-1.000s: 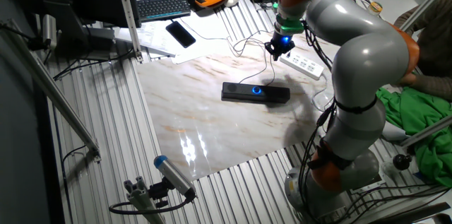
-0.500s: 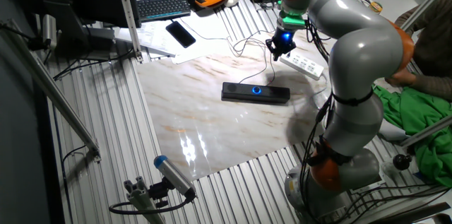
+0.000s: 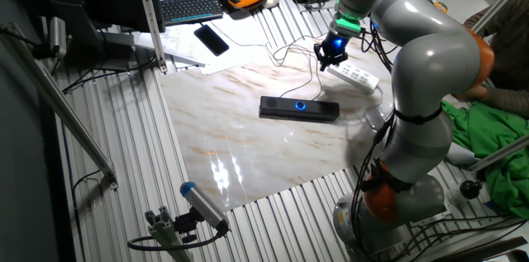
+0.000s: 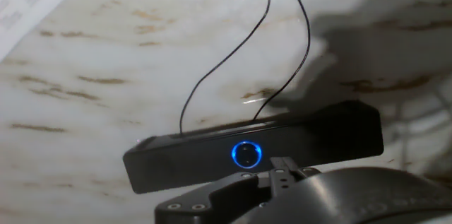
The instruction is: Turn the knob to decrease the volume of the speaker
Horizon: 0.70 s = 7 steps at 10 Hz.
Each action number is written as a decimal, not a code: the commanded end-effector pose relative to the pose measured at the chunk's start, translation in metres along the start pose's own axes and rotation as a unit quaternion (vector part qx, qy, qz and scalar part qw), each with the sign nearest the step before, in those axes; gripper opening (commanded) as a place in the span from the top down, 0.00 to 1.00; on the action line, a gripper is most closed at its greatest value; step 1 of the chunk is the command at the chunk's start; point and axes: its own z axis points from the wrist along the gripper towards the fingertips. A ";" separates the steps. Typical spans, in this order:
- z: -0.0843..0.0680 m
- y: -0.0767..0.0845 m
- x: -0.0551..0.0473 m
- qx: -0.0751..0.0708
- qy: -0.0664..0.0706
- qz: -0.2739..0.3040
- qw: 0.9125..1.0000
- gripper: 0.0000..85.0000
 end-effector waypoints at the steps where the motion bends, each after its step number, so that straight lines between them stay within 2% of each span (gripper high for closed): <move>1: 0.000 0.000 0.000 -0.017 -0.007 0.061 0.998 1.00; 3: 0.000 0.000 0.000 -0.013 -0.009 0.059 0.998 1.00; 4: 0.000 0.000 0.000 -0.030 -0.005 0.099 0.995 1.00; 5: 0.000 0.000 0.000 -0.031 -0.003 0.117 0.993 1.00; 6: 0.000 0.000 0.000 -0.030 0.005 0.110 0.993 1.00; 7: 0.000 0.000 0.000 -0.020 0.003 0.102 0.995 1.00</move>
